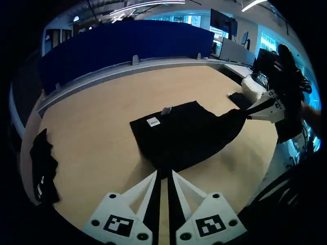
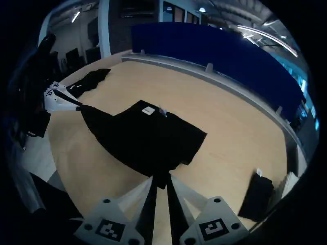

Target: Fold towel

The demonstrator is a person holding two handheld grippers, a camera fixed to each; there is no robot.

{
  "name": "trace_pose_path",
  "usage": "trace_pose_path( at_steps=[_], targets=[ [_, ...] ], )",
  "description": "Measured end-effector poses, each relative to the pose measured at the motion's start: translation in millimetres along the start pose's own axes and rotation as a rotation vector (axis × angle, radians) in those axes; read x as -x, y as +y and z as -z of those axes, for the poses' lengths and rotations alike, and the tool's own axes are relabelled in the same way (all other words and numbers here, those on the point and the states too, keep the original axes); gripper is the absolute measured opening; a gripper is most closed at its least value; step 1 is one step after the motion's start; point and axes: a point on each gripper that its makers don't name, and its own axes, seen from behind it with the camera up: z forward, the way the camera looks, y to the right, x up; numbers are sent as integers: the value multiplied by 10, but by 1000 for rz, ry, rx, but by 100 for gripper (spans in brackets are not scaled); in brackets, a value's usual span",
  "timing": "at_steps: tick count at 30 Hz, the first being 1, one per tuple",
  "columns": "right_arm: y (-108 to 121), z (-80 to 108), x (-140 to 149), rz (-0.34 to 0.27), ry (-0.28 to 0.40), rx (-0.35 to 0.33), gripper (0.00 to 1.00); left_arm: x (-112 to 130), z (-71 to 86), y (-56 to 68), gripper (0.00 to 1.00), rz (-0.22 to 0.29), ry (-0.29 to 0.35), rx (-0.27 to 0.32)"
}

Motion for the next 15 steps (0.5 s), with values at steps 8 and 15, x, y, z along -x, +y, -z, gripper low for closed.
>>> trace_pose_path(
  at_steps=[8, 15],
  targets=[
    [-10, 120, -44, -2, 2, -7, 16, -32, 117, 61, 10, 24, 3, -4],
    [-34, 177, -35, 2, -3, -19, 16, -28, 163, 84, 10, 30, -1, -9]
  ],
)
